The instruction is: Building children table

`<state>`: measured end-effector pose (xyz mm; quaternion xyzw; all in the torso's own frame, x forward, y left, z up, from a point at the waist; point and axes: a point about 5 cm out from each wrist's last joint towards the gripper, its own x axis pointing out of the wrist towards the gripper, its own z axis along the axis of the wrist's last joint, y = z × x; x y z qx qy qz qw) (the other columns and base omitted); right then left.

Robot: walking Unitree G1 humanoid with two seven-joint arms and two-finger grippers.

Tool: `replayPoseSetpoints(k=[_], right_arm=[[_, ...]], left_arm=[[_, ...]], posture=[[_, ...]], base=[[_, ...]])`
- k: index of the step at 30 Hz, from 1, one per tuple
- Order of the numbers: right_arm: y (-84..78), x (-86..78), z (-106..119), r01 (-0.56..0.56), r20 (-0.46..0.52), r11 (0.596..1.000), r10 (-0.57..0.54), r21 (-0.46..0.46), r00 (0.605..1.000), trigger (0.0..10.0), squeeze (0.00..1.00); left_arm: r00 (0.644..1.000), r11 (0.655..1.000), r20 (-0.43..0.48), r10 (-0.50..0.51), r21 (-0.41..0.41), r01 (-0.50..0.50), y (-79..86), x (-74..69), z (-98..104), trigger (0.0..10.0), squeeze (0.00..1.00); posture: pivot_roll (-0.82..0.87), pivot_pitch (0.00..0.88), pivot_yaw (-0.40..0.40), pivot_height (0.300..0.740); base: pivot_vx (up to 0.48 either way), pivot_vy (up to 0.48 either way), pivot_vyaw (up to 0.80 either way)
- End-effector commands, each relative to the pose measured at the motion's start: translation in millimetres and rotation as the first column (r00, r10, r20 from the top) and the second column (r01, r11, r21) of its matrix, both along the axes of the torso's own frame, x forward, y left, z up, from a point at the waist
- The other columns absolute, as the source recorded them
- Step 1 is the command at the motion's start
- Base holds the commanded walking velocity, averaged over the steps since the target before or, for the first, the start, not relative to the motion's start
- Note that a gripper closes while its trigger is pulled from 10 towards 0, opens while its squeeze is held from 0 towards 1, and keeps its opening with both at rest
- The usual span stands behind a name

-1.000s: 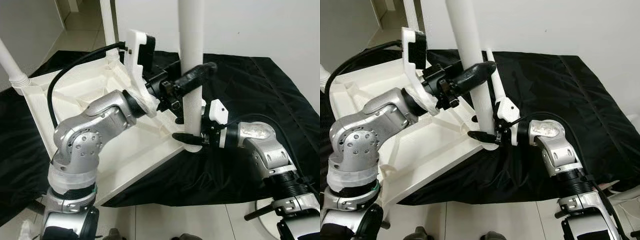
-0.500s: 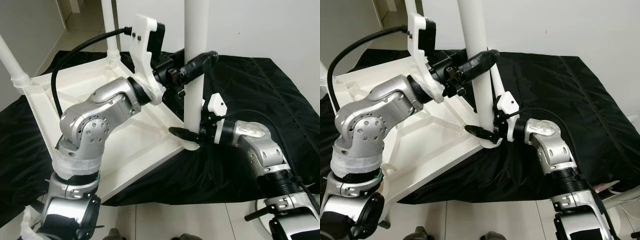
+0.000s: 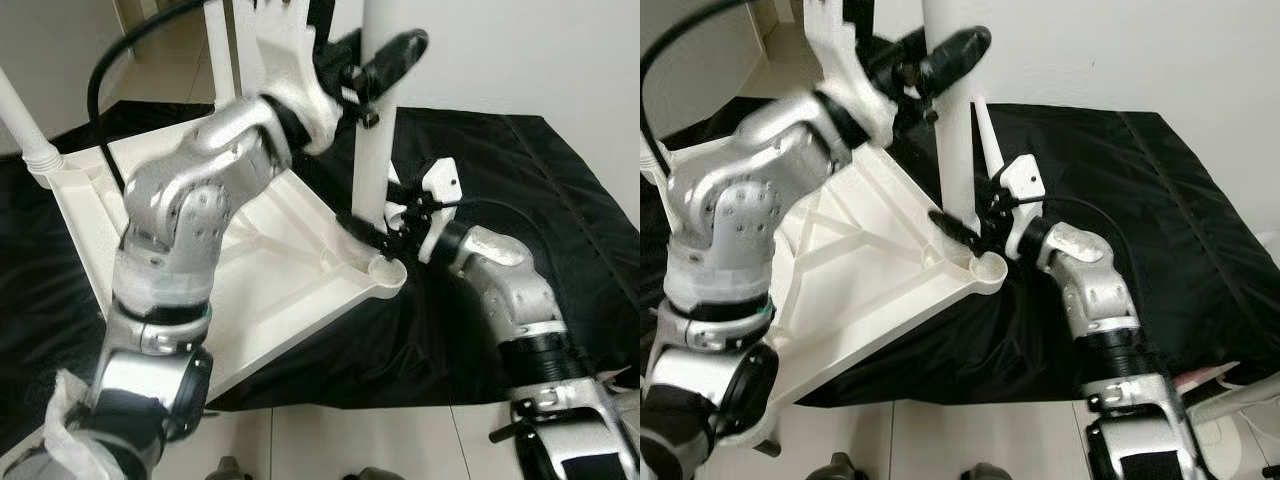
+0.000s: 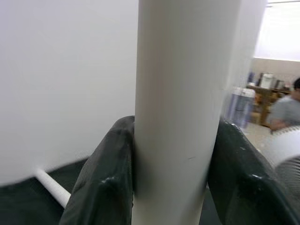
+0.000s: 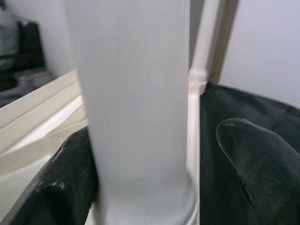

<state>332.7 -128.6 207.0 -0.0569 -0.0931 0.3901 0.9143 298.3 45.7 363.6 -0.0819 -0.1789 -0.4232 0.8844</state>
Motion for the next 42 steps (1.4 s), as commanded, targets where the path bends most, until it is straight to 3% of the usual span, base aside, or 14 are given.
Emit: replayPoseSetpoints(k=[1,3,4,11,14,19,21,22,23,31,42], right_arm=[[-4.7,5.9,4,0.073,0.017,0.997,-0.073,0.005,0.997,10.0,0.00],[-3.1,9.7,4,0.145,0.020,0.989,-0.146,0.032,0.989,10.0,0.00],[3.5,12.4,3,0.211,0.018,0.976,-0.212,0.056,0.977,10.0,0.00],[24.6,16.4,3,0.332,0.018,0.939,-0.335,0.094,0.942,10.0,0.00],[34.8,21.9,2,0.444,0.013,0.892,-0.447,0.087,0.894,10.0,0.00],[38.8,26.3,1,0.530,0.013,0.843,-0.533,0.090,0.846,10.0,0.00],[42.6,28.8,1,0.598,0.009,0.796,-0.601,0.093,0.799,10.0,0.00],[42.6,28.8,1,0.598,0.009,0.796,-0.601,0.093,0.799,10.0,0.00],[45.3,29.3,2,0.647,0.019,0.756,-0.652,0.097,0.758,10.0,0.00],[54.1,29.0,9,0.673,0.033,0.722,-0.685,0.158,0.728,10.0,0.00],[53.9,30.7,14,0.705,0.042,0.683,-0.723,0.190,0.689,10.0,0.00]], left_arm=[[0.999,0.999,-0.010,0.034,-0.001,-0.034,-0.9,2.7,4,10.0,0.00],[0.995,0.995,-0.030,0.097,0.001,-0.097,-4.5,9.4,7,10.0,0.00],[0.985,0.987,-0.059,0.164,0.011,-0.163,-11.3,19.8,8,10.0,0.00],[0.966,0.969,-0.074,0.248,0.026,-0.246,-26.9,30.1,9,10.0,0.00],[0.955,0.956,-0.060,0.292,0.042,-0.290,-36.9,34.2,10,10.0,0.00],[0.953,0.954,-0.057,0.297,0.043,-0.295,-43.8,35.3,12,10.0,0.00],[0.954,0.957,-0.072,0.291,0.025,-0.289,-49.2,36.2,14,10.0,0.00],[0.954,0.957,-0.072,0.291,0.025,-0.289,-49.2,36.2,14,10.0,0.00],[0.952,0.955,-0.074,0.296,0.021,-0.295,-53.5,38.1,16,10.0,0.00],[0.949,0.952,-0.073,0.307,-0.003,-0.308,-51.1,39.6,16,10.0,0.00],[0.947,0.950,-0.076,0.311,-0.015,-0.313,-55.2,40.9,17,10.0,0.00]], posture=[[-0.02,0.000,0.008,0.740],[-0.02,0.001,0.010,0.740],[-0.01,0.001,0.010,0.740],[-0.02,0.002,0.015,0.740],[-0.02,0.002,0.020,0.740],[-0.03,0.003,0.023,0.740],[-0.03,0.004,0.022,0.740],[-0.03,0.004,0.022,0.740],[-0.03,0.004,0.020,0.740],[-0.03,0.003,0.007,0.740],[-0.02,0.001,-0.001,0.740]], base=[[0.000,0.000,0.00],[0.000,0.000,0.00],[0.000,0.000,0.00],[0.000,0.000,0.00],[0.000,0.000,0.00],[0.000,0.000,0.00],[0.000,0.000,0.00],[0.000,0.000,0.00],[0.000,0.000,0.00],[0.000,0.000,0.00],[0.000,0.000,0.00]])
